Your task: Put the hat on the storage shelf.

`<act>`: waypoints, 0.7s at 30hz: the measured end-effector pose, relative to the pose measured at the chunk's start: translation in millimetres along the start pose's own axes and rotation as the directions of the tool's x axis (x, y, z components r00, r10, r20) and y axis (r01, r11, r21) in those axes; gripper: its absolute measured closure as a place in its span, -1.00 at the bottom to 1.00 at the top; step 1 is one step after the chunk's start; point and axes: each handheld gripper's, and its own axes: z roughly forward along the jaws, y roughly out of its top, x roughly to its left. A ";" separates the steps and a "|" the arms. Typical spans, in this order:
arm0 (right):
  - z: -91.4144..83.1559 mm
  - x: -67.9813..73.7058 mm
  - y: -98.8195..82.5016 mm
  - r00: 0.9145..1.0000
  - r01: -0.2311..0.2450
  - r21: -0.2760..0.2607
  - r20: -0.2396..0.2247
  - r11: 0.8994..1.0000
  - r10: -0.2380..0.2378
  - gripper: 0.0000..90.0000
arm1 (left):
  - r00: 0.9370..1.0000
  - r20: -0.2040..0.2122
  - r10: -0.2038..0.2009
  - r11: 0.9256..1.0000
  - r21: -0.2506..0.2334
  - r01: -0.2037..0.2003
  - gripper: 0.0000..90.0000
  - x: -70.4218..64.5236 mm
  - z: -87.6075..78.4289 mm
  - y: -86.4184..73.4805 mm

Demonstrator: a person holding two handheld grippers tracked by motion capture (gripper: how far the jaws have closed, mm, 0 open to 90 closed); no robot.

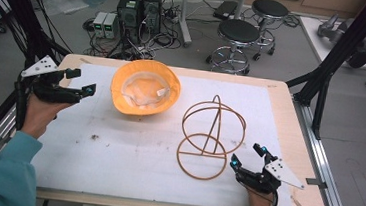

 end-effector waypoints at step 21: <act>0.5 0.1 0.1 1.000 0.007 0.000 0.001 1.000 -0.007 -0.75 | 0.999 0.003 -0.051 0.987 0.150 0.050 -0.69 22.8 58.5 28.6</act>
